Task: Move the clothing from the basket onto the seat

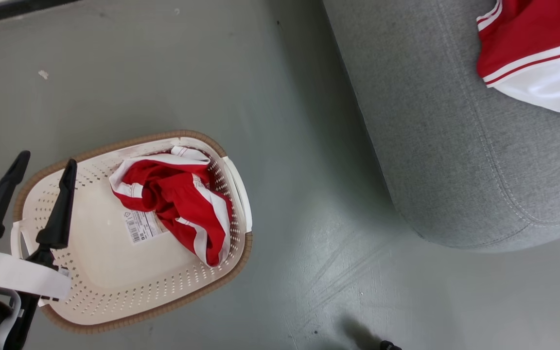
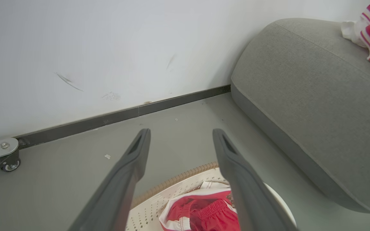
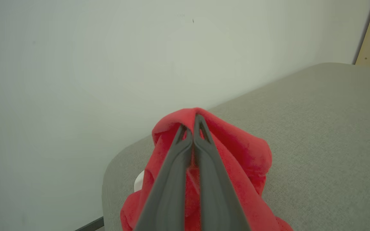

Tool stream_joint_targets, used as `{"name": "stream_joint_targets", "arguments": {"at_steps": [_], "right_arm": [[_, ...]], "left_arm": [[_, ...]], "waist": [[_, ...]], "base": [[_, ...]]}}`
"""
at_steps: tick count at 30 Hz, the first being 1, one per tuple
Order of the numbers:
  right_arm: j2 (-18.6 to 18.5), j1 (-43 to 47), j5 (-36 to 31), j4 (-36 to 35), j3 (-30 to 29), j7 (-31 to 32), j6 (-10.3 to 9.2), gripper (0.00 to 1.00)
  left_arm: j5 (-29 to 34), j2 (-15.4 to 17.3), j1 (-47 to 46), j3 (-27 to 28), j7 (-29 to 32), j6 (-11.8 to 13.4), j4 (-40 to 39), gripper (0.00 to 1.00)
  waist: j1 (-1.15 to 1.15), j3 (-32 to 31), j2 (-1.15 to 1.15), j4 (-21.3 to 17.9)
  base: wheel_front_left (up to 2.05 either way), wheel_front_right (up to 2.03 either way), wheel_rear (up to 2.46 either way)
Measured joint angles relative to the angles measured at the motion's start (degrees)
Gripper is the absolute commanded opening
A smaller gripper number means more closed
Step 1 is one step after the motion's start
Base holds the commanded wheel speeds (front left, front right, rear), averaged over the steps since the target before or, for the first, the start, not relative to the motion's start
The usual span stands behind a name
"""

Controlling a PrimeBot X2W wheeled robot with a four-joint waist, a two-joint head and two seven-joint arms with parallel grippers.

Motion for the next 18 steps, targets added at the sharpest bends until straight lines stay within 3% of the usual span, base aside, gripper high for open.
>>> {"name": "stream_joint_targets", "arguments": {"at_steps": [18], "right_arm": [[5.50, 0.31, 0.04, 8.53, -3.43, 4.76, 0.00, 0.00]], "left_arm": [[0.58, 1.31, -2.89, 0.64, 0.51, 0.00, -0.65, 1.00]], "waist": [[0.00, 4.93, 0.00, 0.39]], "base": [[0.00, 0.00, 0.00]]}}
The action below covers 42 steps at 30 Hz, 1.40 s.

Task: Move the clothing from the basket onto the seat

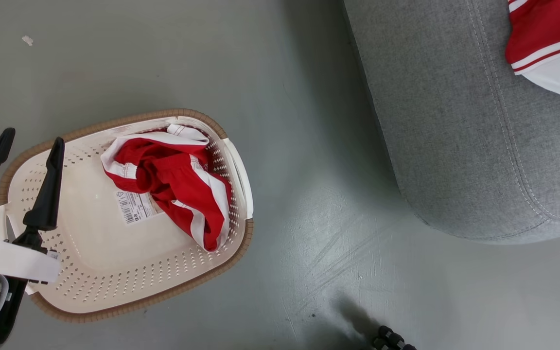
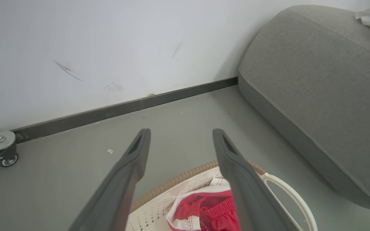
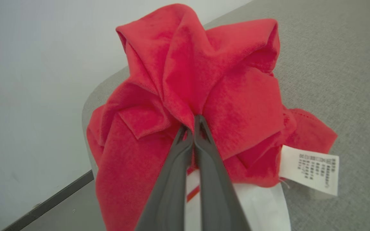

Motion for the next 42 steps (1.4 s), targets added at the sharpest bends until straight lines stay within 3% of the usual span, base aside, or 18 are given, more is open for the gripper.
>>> {"name": "stream_joint_targets", "arguments": {"at_steps": [1, 2, 3, 4, 5, 19, 29, 42], "right_arm": [[0.01, -0.05, -0.25, 0.04, -0.09, 0.01, 0.00, 0.00], [0.07, -0.09, -0.56, 0.09, -0.22, 0.00, 0.00, 0.31], [0.14, -0.10, -0.92, 0.11, -0.37, 0.00, 0.00, 0.35], [0.23, -0.10, -1.41, 0.12, -0.44, 0.00, 0.00, 0.49], [0.35, -0.10, -1.68, 0.11, -0.53, -0.01, 0.00, 1.00], [2.52, 0.30, -6.89, -4.71, 1.90, -3.59, 0.00, 1.00], [3.47, 3.36, -10.23, -9.77, 7.69, -5.34, 0.00, 1.00], [3.69, 5.10, -12.09, -11.24, 18.24, -7.48, 0.00, 1.00]], "left_arm": [[0.00, 0.05, -0.12, 0.00, 0.00, 0.00, 0.01, 1.00], [0.00, 0.10, -0.35, 0.01, 0.00, 0.00, 0.03, 1.00], [0.00, 0.15, -0.64, 0.03, 0.00, 0.00, 0.04, 1.00], [0.00, 0.22, -0.86, 0.07, 0.00, 0.00, 0.05, 1.00], [0.00, 0.29, -0.94, 0.11, 0.00, 0.00, 0.08, 1.00], [0.00, -0.15, -1.67, 0.91, -0.80, 0.09, 2.30, 1.00], [0.00, -2.04, -2.83, 1.20, -3.31, 0.91, 4.07, 1.00], [-0.80, -5.90, -3.20, 2.22, -5.81, 2.02, 6.66, 1.00]], "waist": [[0.00, 0.18, 0.00, -0.02], [0.00, 0.34, 0.00, -0.04], [0.00, 0.48, 0.00, -0.07], [0.00, 0.61, 0.00, -0.10], [0.00, 0.74, 0.00, -0.13], [0.00, -0.04, 0.00, -0.33], [0.00, -2.18, 0.00, 0.36], [0.00, -6.02, 0.00, 3.10]], "base": [[0.00, 0.00, 0.00], [0.00, 0.00, 0.00], [0.00, 0.00, 0.00], [0.00, 0.00, 0.00], [0.00, 0.00, 0.00], [0.00, 0.00, 0.00], [0.00, 0.00, 0.00], [0.00, 0.00, 0.00]]}}
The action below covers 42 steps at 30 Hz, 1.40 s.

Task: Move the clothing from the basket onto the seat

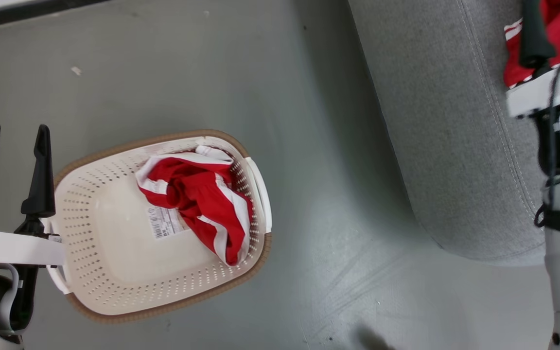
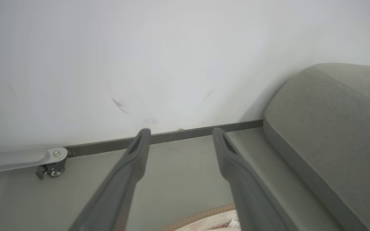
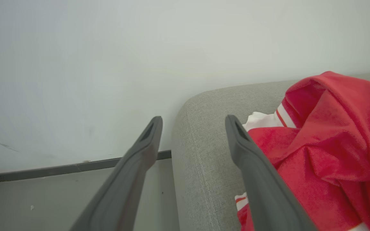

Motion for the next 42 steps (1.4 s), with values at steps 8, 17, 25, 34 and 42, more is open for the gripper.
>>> {"name": "stream_joint_targets", "arguments": {"at_steps": [8, 17, 25, 34, 42], "right_arm": [[-0.02, 1.88, -0.08, 0.68, 5.65, -1.78, 0.01, 1.00], [-0.65, 4.69, 0.16, 3.21, 11.34, -4.56, 0.01, 1.00], [-2.13, 7.77, 1.52, 3.45, 15.03, -6.32, 0.01, 1.00], [-2.68, 11.55, 2.01, 2.68, 16.28, -6.55, 0.00, 1.00], [-2.79, 16.57, 2.66, -0.43, 14.86, -6.55, 0.01, 1.00]], "left_arm": [[0.01, -1.90, 0.01, 0.15, -0.87, 0.00, 1.13, 1.00], [-1.03, -4.74, 0.16, 1.69, -1.32, 0.32, 3.67, 1.00], [-0.85, -5.58, 1.92, 1.81, -1.37, -0.37, 5.41, 1.00], [0.85, -6.64, 3.32, 4.28, -1.54, -1.60, 5.12, 1.00], [3.15, -8.62, 7.12, 5.87, -1.54, -3.05, 4.52, 1.00]], "waist": [[0.00, -3.24, 0.00, 2.32], [0.00, -7.40, 0.00, 4.98], [0.00, -11.32, 0.00, 7.05], [0.00, -15.41, 0.00, 8.66], [0.00, -19.61, 0.00, 9.87]], "base": [[0.00, 0.00, 0.00], [0.00, 0.00, 0.00], [0.00, 0.00, 0.00], [0.00, 0.00, 0.00], [0.00, 0.00, 0.00]]}}
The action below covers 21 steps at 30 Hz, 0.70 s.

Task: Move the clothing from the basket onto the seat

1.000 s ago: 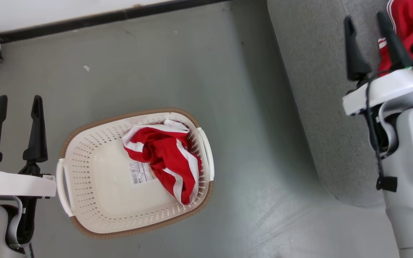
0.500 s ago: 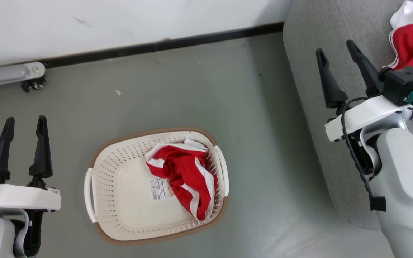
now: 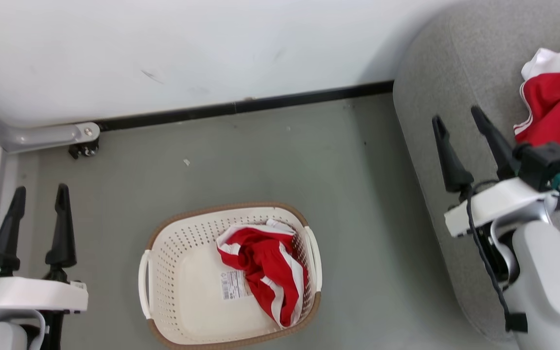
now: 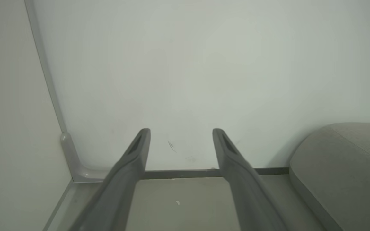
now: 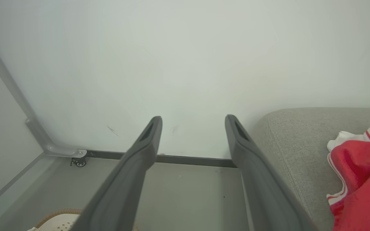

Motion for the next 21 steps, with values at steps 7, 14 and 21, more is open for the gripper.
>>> {"name": "stream_joint_targets", "arguments": {"at_steps": [7, 14, 21], "right_arm": [[0.09, 5.52, 0.38, -2.00, -0.31, 0.00, -0.01, 1.00], [0.07, 10.09, 0.40, -6.80, -0.24, 0.00, -0.01, 1.00], [0.43, 15.17, 0.38, -8.61, -1.65, 0.00, 0.00, 1.00]], "left_arm": [[1.46, -1.86, 3.07, 1.10, 0.00, -0.70, -0.10, 1.00], [3.26, -3.42, 6.40, 2.14, 0.00, -1.74, -1.10, 1.00], [4.79, -4.78, 9.40, 2.93, 0.00, -2.07, -2.09, 1.00]], "waist": [[0.00, -3.59, 0.00, 0.89], [-0.01, -7.43, 0.00, 1.69], [-0.01, -10.38, 0.00, 2.24]], "base": [[0.00, 0.00, 0.00], [0.00, 0.00, 0.00], [0.00, 0.00, 0.00]]}}
